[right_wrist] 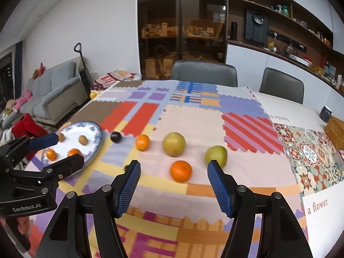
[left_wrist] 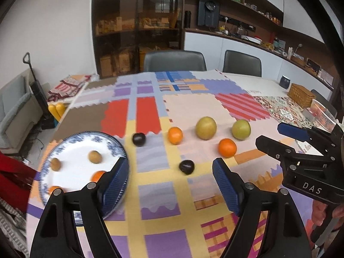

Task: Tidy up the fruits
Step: 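Move both open tools back toward the remaining fruits, then grasp a dark plum with the left tool while the right tool grasps an orange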

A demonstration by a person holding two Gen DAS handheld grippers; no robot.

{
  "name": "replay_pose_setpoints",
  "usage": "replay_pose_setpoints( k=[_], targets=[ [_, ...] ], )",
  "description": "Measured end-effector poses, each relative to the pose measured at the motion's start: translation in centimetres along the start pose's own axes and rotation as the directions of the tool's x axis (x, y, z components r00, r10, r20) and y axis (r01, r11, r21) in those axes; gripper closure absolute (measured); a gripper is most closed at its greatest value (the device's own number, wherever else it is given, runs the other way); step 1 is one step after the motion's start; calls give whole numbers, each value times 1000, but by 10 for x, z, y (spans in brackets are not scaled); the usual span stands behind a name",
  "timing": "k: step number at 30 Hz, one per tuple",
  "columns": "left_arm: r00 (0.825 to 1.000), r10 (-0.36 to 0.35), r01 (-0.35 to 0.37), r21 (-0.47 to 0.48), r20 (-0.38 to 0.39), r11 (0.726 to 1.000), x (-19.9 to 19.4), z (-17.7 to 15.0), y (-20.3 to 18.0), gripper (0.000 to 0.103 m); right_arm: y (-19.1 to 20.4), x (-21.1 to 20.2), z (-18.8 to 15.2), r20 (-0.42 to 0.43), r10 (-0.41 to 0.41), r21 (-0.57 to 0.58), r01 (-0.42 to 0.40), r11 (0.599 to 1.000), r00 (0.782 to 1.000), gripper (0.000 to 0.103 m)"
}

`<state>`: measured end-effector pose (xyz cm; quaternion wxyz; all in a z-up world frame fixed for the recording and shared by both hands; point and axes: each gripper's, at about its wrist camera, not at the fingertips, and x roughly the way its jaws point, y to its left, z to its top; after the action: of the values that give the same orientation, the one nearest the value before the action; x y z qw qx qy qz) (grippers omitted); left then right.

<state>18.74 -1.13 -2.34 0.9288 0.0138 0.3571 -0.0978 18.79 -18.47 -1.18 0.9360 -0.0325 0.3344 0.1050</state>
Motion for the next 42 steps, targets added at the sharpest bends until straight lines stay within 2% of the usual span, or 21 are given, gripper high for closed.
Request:
replay_pose_setpoints(
  k=[7, 14, 17, 25, 29, 33, 34, 37, 38, 41, 42],
  targets=[
    [997, -45, 44, -10, -56, 999, 36, -6, -6, 23, -12, 21, -12, -58, 5, 19, -4, 1000, 998, 38],
    [993, -51, 50, -9, -109, 999, 69, -12, -8, 25, -20, 50, -22, -121, 28, 44, -23, 999, 992, 38],
    [990, -53, 53, -8, -132, 999, 80, -13, -8, 32, -22, 63, -25, -147, 40, 56, -32, 998, 988, 38],
    [980, -80, 76, -26, -185, 997, 104, -12, -8, 40, -27, 92, -27, -187, 55, 82, -40, 996, 981, 38],
    [976, -87, 85, -19, -202, 996, 111, -13, -11, 50, -30, 102, -27, -195, 65, 98, -46, 994, 979, 38],
    [976, -83, 85, 1, -200, 996, 115, -12, -16, 59, -30, 112, -26, -209, 72, 103, -51, 993, 975, 45],
    [975, -86, 89, 3, -203, 996, 116, -12, -16, 64, -30, 114, -26, -212, 72, 102, -51, 993, 975, 45],
    [973, -94, 96, -3, -210, 995, 117, -10, -16, 70, -29, 120, -25, -216, 93, 100, -73, 992, 972, 51],
    [973, -96, 97, -6, -212, 995, 117, -10, -15, 75, -28, 121, -25, -219, 93, 98, -73, 993, 971, 51],
    [969, -112, 109, -26, -218, 994, 118, -9, -12, 75, -26, 124, -26, -219, 105, 95, -86, 992, 970, 61],
    [969, -117, 113, -31, -217, 993, 117, -9, -12, 75, -25, 123, -26, -218, 101, 93, -83, 992, 971, 61]
  ],
)
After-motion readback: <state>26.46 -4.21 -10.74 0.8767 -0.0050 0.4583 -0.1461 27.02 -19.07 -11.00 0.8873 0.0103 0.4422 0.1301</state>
